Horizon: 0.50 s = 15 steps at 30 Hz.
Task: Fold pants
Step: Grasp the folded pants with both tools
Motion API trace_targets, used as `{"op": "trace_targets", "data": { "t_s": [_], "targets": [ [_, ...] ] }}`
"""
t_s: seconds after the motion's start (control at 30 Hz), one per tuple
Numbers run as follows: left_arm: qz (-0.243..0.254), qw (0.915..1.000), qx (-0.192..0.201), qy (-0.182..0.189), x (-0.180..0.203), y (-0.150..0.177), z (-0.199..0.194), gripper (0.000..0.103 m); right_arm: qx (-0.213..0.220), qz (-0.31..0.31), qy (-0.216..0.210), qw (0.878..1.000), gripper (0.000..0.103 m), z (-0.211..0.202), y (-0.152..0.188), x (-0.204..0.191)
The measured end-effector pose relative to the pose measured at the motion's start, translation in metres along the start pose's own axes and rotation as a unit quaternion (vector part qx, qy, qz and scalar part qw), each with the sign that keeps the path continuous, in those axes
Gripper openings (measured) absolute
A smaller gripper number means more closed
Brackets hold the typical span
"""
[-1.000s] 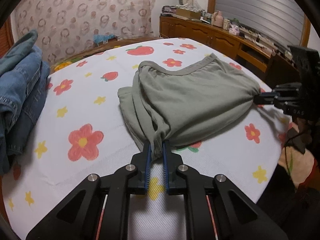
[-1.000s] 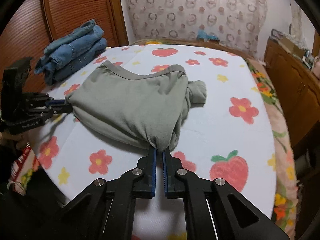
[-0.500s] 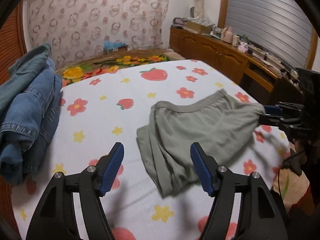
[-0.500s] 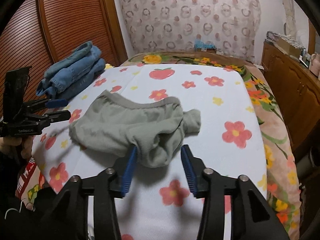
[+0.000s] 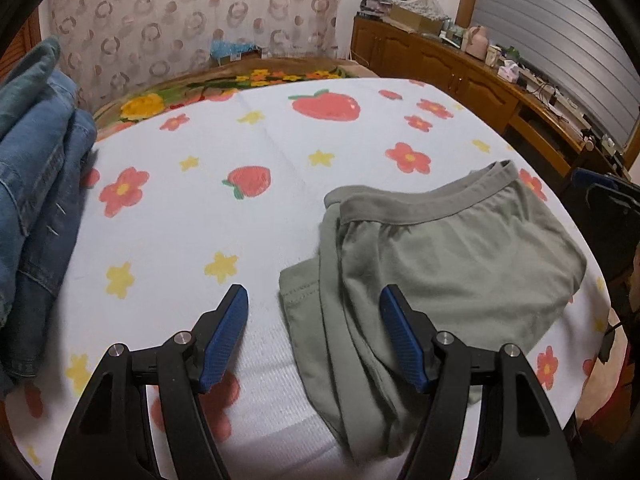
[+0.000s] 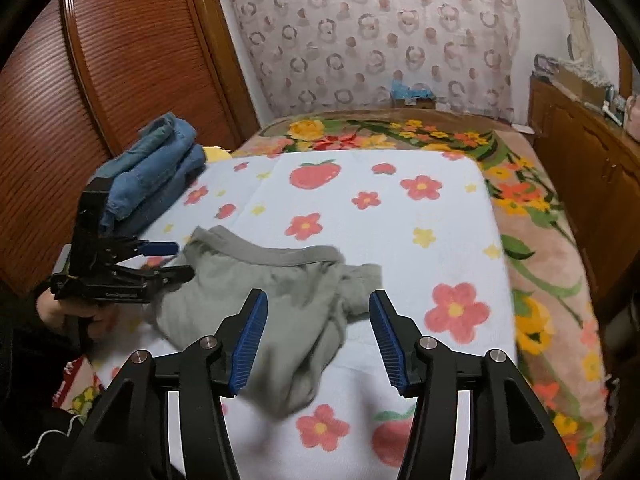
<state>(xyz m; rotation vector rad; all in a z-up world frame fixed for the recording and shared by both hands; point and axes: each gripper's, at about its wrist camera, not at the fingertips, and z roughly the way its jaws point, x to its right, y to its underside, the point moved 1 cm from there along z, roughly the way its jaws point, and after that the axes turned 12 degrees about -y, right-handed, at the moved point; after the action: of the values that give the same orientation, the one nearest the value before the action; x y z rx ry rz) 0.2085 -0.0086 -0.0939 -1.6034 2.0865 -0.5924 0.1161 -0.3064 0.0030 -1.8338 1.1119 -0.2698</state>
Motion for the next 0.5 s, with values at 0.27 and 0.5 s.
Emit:
{"op": "trace_targets", "data": {
  "t_s": [0.27,0.5],
  "targets": [
    [-0.005,0.9999,0.008,0.007,0.0,-0.003,0.001,0.07,-0.052,0.025,0.004,0.998,0.055,0.053,-0.004,0.021],
    [0.003,0.9991,0.005,0.043,0.005,-0.009,0.0,0.038,-0.069,0.031,-0.001,0.997,0.055,0.075,-0.009,0.029]
  ]
}}
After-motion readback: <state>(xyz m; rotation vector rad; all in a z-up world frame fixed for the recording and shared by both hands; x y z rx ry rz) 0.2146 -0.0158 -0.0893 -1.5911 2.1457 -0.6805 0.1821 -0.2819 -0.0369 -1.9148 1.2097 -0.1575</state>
